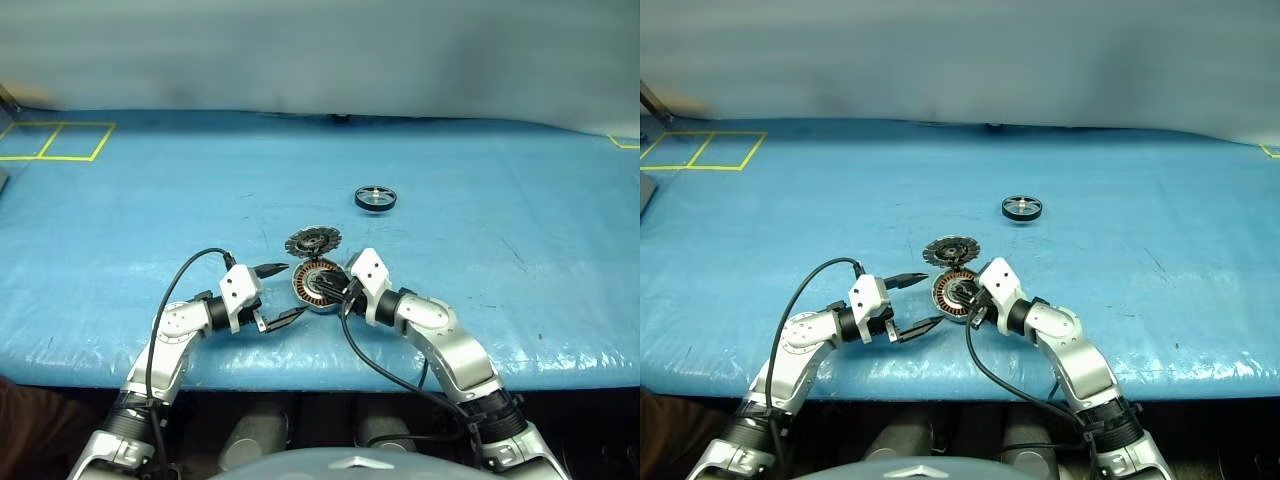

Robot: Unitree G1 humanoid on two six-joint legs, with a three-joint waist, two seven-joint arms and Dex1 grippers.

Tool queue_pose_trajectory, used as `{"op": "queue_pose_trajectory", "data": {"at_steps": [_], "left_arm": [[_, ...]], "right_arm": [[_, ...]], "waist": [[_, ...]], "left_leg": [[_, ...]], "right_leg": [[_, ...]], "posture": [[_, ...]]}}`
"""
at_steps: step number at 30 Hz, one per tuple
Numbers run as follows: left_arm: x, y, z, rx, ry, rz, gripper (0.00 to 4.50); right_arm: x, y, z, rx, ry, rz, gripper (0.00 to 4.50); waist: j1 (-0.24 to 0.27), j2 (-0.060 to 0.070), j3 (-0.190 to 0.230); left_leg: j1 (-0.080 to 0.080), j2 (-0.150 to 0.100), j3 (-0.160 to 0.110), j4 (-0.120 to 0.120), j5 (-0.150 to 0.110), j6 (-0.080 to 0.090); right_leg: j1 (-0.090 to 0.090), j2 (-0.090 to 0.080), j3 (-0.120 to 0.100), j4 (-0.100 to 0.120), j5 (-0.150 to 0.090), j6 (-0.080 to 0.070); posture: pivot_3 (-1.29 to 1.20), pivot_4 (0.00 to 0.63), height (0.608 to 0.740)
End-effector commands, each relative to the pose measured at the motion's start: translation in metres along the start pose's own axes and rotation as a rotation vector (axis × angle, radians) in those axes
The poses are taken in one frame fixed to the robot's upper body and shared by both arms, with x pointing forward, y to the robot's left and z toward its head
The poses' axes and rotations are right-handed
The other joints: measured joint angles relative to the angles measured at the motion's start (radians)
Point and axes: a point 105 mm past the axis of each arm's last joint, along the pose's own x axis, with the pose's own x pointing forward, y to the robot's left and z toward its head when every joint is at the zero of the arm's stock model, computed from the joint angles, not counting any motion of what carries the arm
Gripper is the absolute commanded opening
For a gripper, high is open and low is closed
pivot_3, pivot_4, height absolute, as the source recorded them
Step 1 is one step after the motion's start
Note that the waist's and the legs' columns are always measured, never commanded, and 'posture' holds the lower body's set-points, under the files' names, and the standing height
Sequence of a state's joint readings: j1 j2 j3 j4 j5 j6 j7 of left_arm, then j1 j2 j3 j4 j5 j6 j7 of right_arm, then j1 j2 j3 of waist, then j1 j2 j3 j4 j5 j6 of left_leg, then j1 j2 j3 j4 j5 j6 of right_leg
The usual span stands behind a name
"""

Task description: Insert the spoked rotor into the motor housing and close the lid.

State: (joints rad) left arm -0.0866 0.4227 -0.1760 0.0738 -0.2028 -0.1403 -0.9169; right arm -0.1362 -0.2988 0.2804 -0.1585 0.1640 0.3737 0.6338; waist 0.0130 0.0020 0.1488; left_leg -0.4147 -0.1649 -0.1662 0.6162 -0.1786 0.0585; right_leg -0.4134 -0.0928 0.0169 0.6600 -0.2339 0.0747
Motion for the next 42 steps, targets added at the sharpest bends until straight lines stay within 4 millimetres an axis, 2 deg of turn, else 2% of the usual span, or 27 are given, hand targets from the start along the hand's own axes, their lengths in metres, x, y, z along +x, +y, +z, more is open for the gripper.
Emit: {"op": "queue_pose_trajectory", "data": {"at_steps": [1,24,27,35,42], "left_arm": [[0.001,0.002,0.005,0.021,-0.021,0.007,4.50],[0.000,0.002,0.003,0.021,-0.011,0.012,4.50],[0.000,0.002,0.003,0.024,-0.009,0.010,4.50],[0.000,0.002,0.002,0.026,-0.006,0.011,4.50],[0.000,0.001,0.002,0.026,-0.006,0.006,4.50]], "right_arm": [[-0.001,-0.001,0.005,-0.012,-0.016,0.004,0.65],[0.001,0.000,0.008,0.001,-0.032,0.012,0.65],[0.001,0.001,0.011,-0.004,-0.048,0.012,1.63],[0.001,0.002,0.013,-0.005,-0.057,0.016,1.63],[0.001,-0.003,0.025,0.037,-0.124,-0.006,1.63]], "waist": [[0.000,0.000,0.000],[0.000,0.000,0.000],[0.000,0.000,0.000],[0.000,0.000,0.000],[0.000,0.000,0.000]], "left_leg": [[0.000,0.000,0.000,0.000,0.000,0.000],[0.000,0.000,0.000,0.000,0.000,0.000],[0.000,0.000,0.000,0.000,0.000,0.000],[0.000,0.000,0.000,-0.001,0.000,0.000],[0.000,0.000,0.000,-0.001,0.000,0.000]], "right_leg": [[0.000,0.000,0.000,0.000,0.000,0.000],[0.000,0.000,0.000,0.000,-0.001,0.001],[0.000,0.000,0.000,0.000,-0.001,0.001],[0.000,0.000,0.000,0.000,-0.001,0.001],[0.000,0.000,0.000,0.000,-0.001,0.001]], "posture": [[0.00,0.150,0.740],[0.00,0.150,0.740],[0.00,0.150,0.740],[0.00,0.150,0.740],[0.00,0.150,0.740]]}}
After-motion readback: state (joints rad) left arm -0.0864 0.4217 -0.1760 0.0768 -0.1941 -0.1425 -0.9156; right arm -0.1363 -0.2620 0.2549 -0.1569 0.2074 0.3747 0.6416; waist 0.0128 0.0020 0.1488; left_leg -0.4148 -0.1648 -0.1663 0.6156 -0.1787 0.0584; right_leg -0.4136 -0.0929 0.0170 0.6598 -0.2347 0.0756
